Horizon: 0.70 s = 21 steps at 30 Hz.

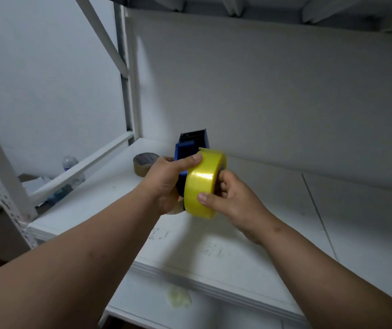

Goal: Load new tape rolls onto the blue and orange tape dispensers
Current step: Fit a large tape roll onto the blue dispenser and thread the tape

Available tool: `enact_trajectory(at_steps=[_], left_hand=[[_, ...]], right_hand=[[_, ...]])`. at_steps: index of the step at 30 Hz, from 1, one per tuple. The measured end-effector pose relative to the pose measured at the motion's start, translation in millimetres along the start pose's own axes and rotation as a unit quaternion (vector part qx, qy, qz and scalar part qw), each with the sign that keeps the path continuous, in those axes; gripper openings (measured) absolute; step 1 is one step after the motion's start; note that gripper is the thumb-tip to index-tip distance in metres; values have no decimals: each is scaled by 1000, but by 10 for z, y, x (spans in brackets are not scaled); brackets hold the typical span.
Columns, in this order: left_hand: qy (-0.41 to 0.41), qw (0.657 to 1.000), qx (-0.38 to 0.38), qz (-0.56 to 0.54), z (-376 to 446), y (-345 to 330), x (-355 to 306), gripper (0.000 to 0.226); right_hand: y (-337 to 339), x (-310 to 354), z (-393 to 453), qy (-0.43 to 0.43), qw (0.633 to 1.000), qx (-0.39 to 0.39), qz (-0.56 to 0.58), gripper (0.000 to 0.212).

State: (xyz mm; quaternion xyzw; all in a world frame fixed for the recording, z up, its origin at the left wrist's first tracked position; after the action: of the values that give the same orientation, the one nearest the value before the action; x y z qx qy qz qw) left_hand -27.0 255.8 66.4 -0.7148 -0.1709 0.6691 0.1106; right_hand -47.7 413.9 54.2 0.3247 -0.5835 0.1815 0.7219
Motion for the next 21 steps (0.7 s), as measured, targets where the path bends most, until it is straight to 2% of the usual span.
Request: enact_trajectory(at_steps=[2,4,6,8,9,14,18,21], left_hand=[[-6,1000,-5,5,32,210,-110,57],[-7,1000,0,5,23,433,-207,62],[-4,1000,7,1,3,653,-282,73],[-4,1000,18,21,-17,830,-346,80],[-4,999,25,33,-22,910,-364,78],[0,998,27,61,-25,1226,-369,44],[-1,996,23,82,-4,1330,-400,48],[6,997,20,78,11,1353,-414,50]], right_hand=[[-76,86,114,-11,999,13,-35,33],[-190,175,249,-16,997,-6,-77,35],[-286,223,405,-5,986,-97,-133,37],[-373,236,555,22,964,-206,-167,24],[-428,234,626,27,958,-227,-174,17],[-685,172,854,-35,977,-178,-112,21],[-794,197,997,-37,976,-182,-114,10],[-771,214,1086,-41,969,-199,-140,14]])
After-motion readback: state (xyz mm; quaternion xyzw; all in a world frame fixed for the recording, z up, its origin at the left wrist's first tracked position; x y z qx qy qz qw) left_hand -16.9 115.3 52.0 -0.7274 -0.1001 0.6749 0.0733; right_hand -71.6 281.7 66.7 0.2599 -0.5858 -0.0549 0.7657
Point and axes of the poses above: each hand's wrist, its own z-axis towards the middle knuckle, its own y-axis out of the back of the hand, x = y × z, the point moved 1 cm from there along z, towards the middle knuckle, and after that the axes turned 9 degrees about x, right-handed, at the moved point
